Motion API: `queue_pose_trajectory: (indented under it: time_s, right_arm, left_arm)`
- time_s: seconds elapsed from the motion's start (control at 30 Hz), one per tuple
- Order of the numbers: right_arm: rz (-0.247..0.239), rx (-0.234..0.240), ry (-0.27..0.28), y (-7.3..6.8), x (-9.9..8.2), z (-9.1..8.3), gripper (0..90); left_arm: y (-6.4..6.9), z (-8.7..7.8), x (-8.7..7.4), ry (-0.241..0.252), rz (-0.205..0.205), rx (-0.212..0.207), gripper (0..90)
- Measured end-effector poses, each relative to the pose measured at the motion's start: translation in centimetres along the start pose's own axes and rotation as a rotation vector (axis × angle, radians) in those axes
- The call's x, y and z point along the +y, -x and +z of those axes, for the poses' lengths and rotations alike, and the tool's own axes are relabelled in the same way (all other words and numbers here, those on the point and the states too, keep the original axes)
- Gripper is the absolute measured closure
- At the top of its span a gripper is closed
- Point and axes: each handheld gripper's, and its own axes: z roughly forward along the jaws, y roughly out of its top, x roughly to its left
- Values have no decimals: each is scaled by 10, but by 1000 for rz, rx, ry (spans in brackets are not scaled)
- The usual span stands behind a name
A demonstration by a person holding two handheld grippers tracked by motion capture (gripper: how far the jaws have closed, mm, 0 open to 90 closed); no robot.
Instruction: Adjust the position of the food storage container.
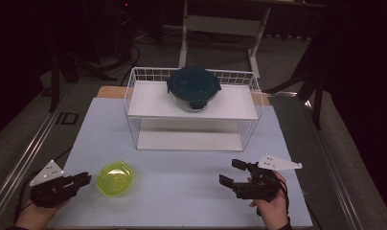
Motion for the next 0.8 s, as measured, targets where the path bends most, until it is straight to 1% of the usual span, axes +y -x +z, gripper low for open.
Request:
queue_pose_trajectory:
  time_s: [0.03,0.07,0.1,0.13,0.17,0.2,0.27,0.33,0.43,0.47,0.53,0.7,0.8]
  right_arm:
    - [1,0,0,0,0,0,186]
    - [0,-1,-1,0,0,0,186]
    - [-1,-1,-2,0,0,1,186]
    - [-1,-1,-2,0,0,1,186]
    - [-1,-1,-3,0,-1,1,186]
    - [-4,-2,-3,0,-1,1,186]
    - [0,0,-1,0,-1,1,186]
    - [-3,-3,-2,0,-1,1,187]
    - [2,-2,-5,1,-2,1,187]
    - [1,-2,-4,1,-2,1,187]
    - [5,-1,-2,1,-1,0,187]
    - [7,-4,-3,2,-2,0,187]
    - [11,-3,-2,3,-2,0,187]
  left_arm:
    - [-1,2,-2,-13,-4,2,808]
    - [-1,5,-5,-37,-6,-1,846]
    - [-1,7,-7,-41,-5,-3,875]
    - [-1,7,-7,-41,-5,-3,885]
    - [1,11,-10,-65,-2,-16,885]
    - [3,17,-13,-103,-1,-22,888]
    - [5,23,-17,-134,7,-22,888]
    - [6,29,-20,-163,4,-33,888]
    - [10,34,-21,-174,14,-65,888]
    - [12,37,-22,-175,12,-83,888]
    - [14,41,-22,-182,21,-90,888]
    - [15,48,-20,-181,10,-104,888]
    - [16,52,-17,-185,14,-109,888]
